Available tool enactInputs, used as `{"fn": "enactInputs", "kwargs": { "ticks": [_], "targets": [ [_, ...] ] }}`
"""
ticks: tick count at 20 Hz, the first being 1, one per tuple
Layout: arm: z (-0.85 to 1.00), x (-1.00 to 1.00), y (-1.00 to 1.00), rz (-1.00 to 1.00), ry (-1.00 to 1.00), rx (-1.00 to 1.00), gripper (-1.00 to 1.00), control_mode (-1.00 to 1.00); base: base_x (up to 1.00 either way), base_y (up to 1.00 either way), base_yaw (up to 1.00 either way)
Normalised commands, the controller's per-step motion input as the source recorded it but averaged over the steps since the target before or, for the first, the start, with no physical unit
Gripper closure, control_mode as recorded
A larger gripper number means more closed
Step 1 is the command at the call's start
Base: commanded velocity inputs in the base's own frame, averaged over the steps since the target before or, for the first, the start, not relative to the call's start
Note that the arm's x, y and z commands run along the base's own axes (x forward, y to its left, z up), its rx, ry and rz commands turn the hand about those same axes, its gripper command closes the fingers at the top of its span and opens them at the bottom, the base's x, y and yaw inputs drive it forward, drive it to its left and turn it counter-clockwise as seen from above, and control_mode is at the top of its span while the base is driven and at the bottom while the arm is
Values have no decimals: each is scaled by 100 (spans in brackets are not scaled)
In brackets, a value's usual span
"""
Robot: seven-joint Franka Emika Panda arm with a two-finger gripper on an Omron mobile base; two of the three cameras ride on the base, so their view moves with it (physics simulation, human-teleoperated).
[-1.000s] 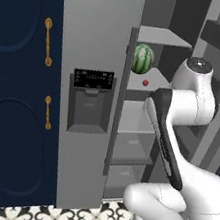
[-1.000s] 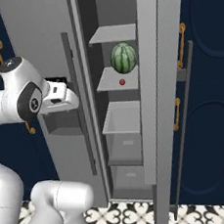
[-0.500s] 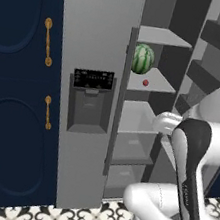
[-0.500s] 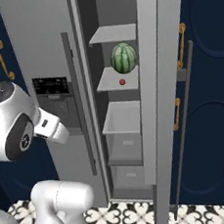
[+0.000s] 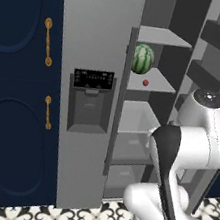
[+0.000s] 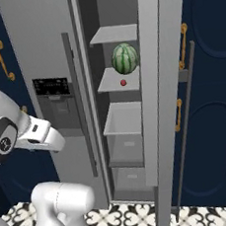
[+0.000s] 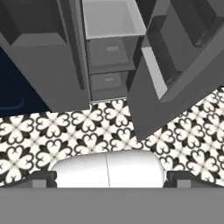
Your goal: Take the strawberry from the fridge and place it on top of the pancake, located on the dining counter.
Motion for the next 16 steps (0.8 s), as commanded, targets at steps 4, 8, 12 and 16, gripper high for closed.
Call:
{"fn": "enactInputs", "kwargs": {
  "ticks": [4,8,12,16],
  "targets": [
    [-29,-16,-11,27,0,6,-100,-100,0,0,0],
    [-47,-9,0,21,2,23,-100,-100,0,0,0],
    [-13,0,0,2,6,1,-100,-100,0,0,0],
    [0,-1,0,-2,0,0,-100,-100,0,0,0]
  ]
}}
